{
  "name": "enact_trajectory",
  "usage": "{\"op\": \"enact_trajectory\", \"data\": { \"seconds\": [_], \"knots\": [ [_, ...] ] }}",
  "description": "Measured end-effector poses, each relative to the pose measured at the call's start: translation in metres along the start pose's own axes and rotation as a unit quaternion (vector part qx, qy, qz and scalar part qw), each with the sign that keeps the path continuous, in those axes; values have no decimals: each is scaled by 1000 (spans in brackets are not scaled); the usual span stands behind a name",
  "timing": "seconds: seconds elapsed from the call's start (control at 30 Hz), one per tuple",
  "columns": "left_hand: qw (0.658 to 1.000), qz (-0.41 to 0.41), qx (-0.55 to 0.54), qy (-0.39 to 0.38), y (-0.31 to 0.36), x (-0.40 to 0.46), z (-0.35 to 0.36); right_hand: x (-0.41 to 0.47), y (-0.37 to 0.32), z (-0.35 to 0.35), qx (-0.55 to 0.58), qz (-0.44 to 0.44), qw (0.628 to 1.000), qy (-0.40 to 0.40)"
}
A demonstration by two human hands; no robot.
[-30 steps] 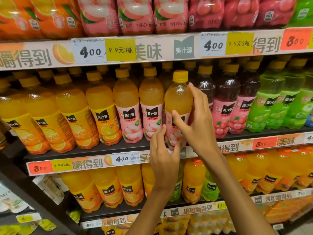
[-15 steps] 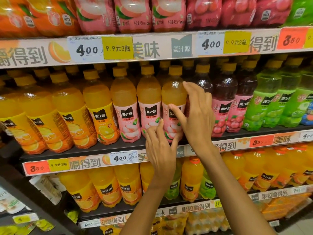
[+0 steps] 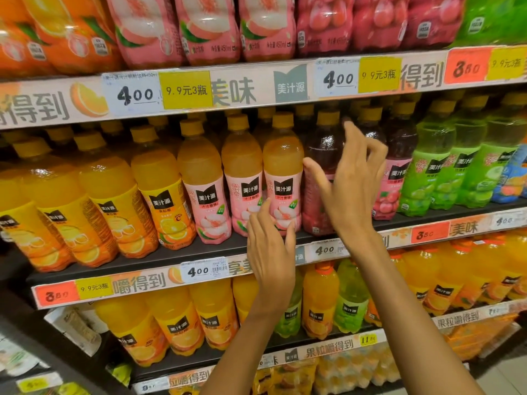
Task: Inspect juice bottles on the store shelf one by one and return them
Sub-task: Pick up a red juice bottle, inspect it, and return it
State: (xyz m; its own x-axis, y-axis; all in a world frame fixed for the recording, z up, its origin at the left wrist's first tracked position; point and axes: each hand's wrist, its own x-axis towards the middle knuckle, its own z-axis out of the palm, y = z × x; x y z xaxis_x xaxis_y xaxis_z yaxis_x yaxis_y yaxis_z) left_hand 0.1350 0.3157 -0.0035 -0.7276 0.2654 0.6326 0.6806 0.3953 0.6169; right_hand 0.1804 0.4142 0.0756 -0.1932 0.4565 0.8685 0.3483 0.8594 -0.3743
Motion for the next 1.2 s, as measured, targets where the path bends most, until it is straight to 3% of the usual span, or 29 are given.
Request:
{"op": "enact_trajectory", "data": {
  "seconds": [0.13,0.3,0.5,0.63,0.73,0.9,0.97,1.07,1.13,1.2],
  "knots": [
    [999,34,-35,-19,5,-3,-1,-1,3,4,-23,5,999,-36],
    [994,76,-47,-55,8,-5,3,-7,4,-6,131,20,991,-9],
    [978,45,-159,-129,13,-11,4,-19,5,-23,371,90,916,-126],
    [965,40,-202,-160,14,-13,0,-17,3,-37,405,125,898,-115],
    [955,18,-229,-189,16,-14,-8,-15,-4,-53,468,171,861,-104],
    [911,-11,-333,-244,21,-25,-30,-13,-14,-73,507,175,831,-150],
    [863,-23,-417,-285,19,-34,-39,-13,-14,-77,544,191,798,-176],
    [794,-60,-486,-360,14,-47,-57,-13,-11,-79,634,262,695,-216],
    [768,-89,-491,-402,13,-52,-68,-16,-11,-79,680,305,619,-248],
    [747,-124,-495,-426,14,-57,-74,-20,-11,-78,696,331,585,-253]
  ]
}}
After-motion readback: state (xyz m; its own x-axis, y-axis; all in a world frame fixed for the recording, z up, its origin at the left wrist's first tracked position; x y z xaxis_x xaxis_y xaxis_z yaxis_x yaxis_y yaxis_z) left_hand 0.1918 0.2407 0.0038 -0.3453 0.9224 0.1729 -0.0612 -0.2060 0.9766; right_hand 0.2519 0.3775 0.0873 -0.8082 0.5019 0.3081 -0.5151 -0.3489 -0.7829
